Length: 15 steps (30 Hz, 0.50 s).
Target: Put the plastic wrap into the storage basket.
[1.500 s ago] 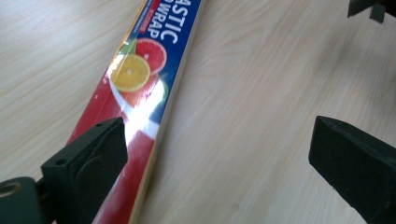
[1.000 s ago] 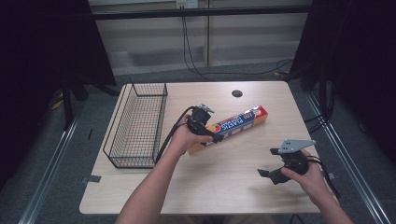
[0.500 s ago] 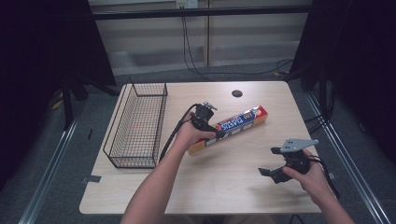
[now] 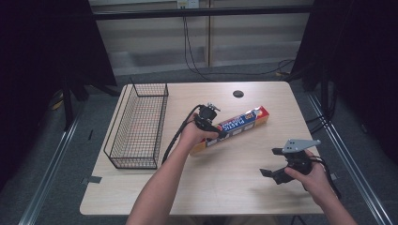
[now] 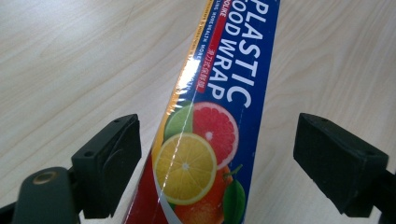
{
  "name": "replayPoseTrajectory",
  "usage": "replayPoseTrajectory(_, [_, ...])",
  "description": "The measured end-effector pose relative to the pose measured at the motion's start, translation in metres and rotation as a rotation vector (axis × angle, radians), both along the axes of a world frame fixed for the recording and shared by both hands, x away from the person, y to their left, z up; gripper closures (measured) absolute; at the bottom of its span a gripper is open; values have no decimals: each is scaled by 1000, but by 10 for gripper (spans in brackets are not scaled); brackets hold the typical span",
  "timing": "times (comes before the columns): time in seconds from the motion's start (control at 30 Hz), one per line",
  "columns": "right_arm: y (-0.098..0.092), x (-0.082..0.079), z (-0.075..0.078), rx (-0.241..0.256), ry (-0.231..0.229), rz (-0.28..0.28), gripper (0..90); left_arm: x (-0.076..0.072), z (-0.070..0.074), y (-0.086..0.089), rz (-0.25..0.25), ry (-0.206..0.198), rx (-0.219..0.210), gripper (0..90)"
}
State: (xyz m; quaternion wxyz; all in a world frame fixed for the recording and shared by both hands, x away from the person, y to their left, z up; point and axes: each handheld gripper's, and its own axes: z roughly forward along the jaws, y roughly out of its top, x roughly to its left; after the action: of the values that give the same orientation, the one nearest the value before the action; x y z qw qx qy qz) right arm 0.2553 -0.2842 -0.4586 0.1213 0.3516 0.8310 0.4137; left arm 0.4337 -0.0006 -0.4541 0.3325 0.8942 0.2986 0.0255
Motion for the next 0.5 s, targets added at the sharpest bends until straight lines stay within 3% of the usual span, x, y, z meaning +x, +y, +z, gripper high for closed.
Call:
replayPoseTrajectory(0.17, [-2, 1, -1, 2, 4, -7, 40, 0, -3, -3, -8, -7, 17, 205])
replayPoseTrajectory(0.2, [-3, 0, -1, 6, 8, -9, 40, 1, -3, -3, 5, -15, 17, 249])
replayPoseTrajectory(0.5, [-4, 0, 0, 2, -2, -10, 41, 3, -4, -2, 16, -5, 13, 296])
